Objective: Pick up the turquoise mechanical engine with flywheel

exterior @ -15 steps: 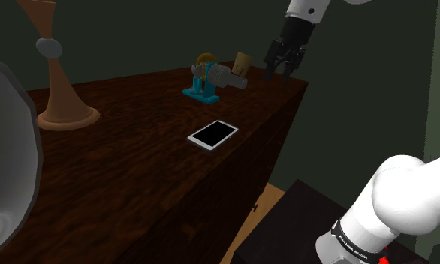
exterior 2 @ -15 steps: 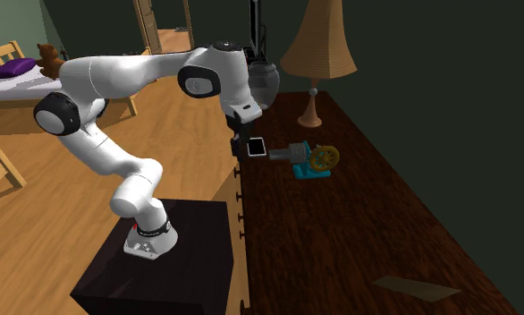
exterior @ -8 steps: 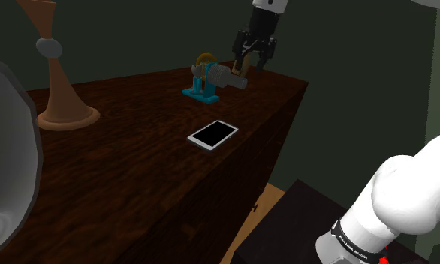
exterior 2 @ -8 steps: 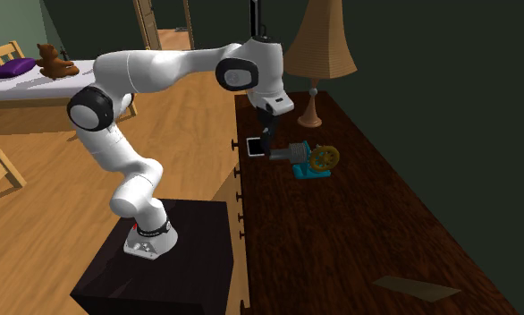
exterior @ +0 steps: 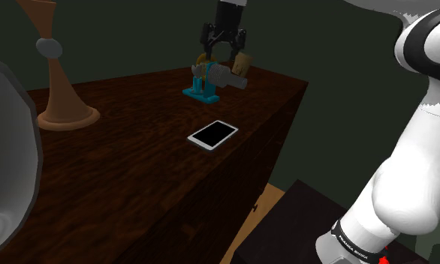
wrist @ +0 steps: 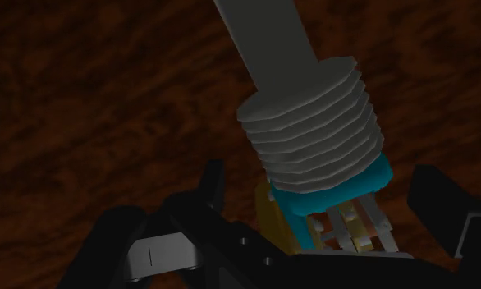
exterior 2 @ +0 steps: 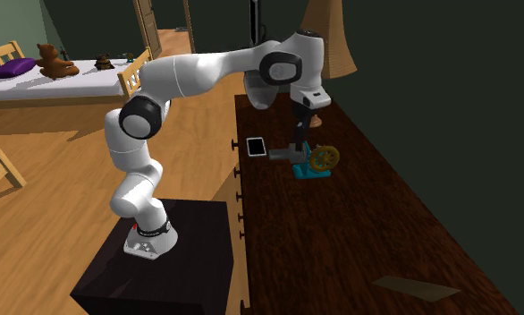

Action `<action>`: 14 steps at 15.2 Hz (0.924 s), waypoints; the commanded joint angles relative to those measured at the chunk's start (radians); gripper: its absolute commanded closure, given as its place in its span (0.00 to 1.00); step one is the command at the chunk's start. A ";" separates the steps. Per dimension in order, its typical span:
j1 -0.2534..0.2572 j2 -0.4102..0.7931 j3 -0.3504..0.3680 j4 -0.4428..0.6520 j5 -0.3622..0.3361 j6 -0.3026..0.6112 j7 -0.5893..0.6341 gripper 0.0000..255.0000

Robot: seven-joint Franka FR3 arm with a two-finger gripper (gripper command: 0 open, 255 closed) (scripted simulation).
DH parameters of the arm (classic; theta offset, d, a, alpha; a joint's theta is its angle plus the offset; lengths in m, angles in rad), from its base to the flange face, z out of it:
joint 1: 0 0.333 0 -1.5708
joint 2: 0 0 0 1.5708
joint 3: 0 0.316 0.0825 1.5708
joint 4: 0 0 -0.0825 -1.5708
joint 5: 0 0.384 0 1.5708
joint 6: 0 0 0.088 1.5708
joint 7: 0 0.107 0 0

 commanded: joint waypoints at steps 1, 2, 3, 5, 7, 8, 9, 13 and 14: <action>0.007 0.063 0.002 0.090 -0.017 -0.031 0.022 0.00; 0.007 0.056 0.001 0.066 -0.015 -0.015 0.022 0.00; 0.006 0.049 0.001 0.043 -0.014 0.002 0.021 0.00; 0.005 0.037 0.000 0.000 -0.012 0.034 0.021 0.00; 0.003 0.027 0.000 -0.041 -0.011 0.065 0.020 0.00; 0.002 0.020 0.000 -0.072 -0.010 0.089 0.020 0.00; 0.002 0.020 0.000 -0.072 -0.010 0.089 0.020 0.00; 0.003 0.020 0.000 -0.073 -0.010 0.089 0.021 1.00; 0.003 0.020 0.000 -0.073 -0.010 0.090 0.021 1.00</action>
